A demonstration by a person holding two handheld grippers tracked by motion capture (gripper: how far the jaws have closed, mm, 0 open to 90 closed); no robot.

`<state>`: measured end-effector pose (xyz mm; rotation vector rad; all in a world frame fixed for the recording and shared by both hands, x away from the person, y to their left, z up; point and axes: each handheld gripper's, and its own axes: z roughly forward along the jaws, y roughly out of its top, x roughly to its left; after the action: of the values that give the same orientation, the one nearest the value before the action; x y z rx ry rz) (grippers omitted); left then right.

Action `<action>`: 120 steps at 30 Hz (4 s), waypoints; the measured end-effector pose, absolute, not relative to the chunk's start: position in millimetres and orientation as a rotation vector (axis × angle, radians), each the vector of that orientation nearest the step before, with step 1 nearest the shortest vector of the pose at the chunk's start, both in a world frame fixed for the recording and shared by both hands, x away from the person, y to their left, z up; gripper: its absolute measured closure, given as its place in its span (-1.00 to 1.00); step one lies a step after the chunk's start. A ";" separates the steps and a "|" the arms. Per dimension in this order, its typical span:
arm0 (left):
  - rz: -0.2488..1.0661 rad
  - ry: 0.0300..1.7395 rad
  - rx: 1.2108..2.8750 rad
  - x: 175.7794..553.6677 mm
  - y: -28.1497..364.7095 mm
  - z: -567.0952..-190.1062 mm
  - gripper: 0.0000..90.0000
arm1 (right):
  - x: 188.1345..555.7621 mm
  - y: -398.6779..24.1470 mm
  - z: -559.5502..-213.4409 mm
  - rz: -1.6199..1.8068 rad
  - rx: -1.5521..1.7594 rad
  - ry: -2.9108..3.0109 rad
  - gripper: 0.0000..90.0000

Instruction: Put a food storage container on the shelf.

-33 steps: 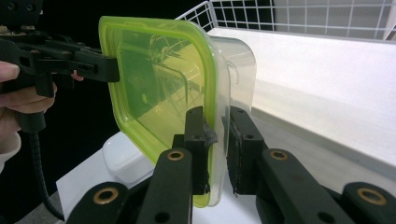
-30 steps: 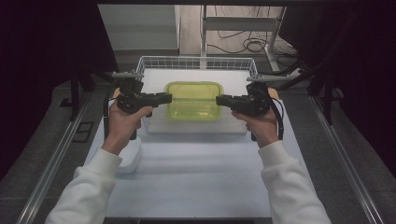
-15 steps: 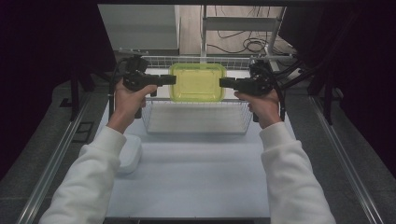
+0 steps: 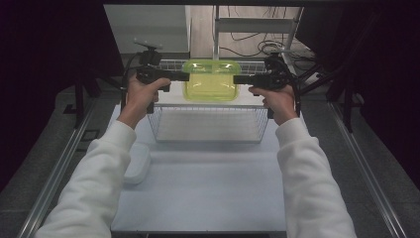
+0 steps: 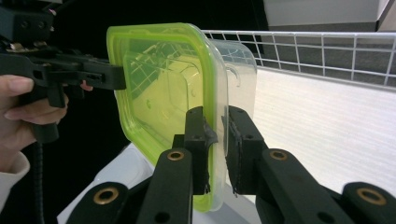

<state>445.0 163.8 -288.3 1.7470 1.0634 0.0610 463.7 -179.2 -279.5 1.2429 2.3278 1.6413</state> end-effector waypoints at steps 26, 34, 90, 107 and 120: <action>-0.189 1.253 1.648 494.5 166.5 -318.9 0.74 | 506.4 -175.7 -307.3 1.601 1.597 2.301 0.71; -0.230 1.309 1.593 509.1 166.1 -328.4 0.67 | 520.1 -173.2 -315.7 1.621 1.776 2.220 0.65; 0.084 1.077 1.897 291.3 209.5 -397.1 -0.38 | 326.0 -255.7 -383.7 1.449 1.256 2.361 -0.34; 0.054 1.146 1.980 279.9 214.2 -439.0 -0.39 | 310.3 -244.1 -447.3 1.209 1.325 2.480 -0.35; 0.080 1.169 1.984 288.4 210.2 -443.4 -0.44 | 307.5 -249.2 -456.9 1.145 1.316 2.511 -0.33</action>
<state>288.4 210.2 -443.4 1.9844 1.1688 0.0805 307.5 -249.2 -456.9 1.3165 2.5113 1.1450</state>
